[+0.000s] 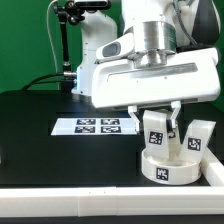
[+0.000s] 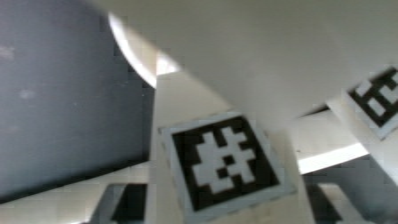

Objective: Assemble stool

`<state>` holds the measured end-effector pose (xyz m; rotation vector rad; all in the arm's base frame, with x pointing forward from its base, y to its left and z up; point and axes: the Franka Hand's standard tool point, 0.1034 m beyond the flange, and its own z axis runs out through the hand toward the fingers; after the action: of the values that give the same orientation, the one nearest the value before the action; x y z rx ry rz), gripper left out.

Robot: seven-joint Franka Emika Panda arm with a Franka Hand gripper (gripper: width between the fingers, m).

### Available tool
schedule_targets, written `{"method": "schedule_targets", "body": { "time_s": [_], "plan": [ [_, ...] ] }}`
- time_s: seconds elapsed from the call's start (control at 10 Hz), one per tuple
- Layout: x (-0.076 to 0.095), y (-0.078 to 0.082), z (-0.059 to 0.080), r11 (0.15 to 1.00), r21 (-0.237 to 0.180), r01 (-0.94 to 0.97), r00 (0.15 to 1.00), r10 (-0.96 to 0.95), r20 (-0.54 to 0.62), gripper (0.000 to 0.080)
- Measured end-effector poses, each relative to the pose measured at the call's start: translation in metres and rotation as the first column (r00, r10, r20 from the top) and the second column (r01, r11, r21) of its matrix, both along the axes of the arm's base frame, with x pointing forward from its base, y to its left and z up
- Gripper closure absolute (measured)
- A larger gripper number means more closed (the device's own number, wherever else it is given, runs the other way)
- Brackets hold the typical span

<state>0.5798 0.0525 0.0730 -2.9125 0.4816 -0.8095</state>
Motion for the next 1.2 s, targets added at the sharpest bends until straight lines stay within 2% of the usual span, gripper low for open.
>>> {"method": "schedule_targets", "body": {
  "time_s": [0.2,0.3,0.5,0.8,0.9,1.2],
  "plan": [
    [0.000,0.000,0.000,1.000,0.002,-0.001,1.000,0.001,-0.006,0.0233],
    [0.001,0.001,0.004,1.000,0.005,-0.004,1.000,0.004,-0.007,0.0176],
    [0.003,-0.001,0.012,1.000,0.007,-0.011,1.000,0.011,-0.011,0.0155],
    [0.007,-0.007,0.035,1.000,0.019,-0.024,0.999,0.025,-0.031,0.0151],
    [0.009,-0.008,0.038,0.999,0.022,-0.023,0.999,0.024,-0.032,0.0151],
    [0.009,-0.008,0.038,0.999,0.023,-0.024,0.999,0.025,-0.036,0.0151]
  ]
}}
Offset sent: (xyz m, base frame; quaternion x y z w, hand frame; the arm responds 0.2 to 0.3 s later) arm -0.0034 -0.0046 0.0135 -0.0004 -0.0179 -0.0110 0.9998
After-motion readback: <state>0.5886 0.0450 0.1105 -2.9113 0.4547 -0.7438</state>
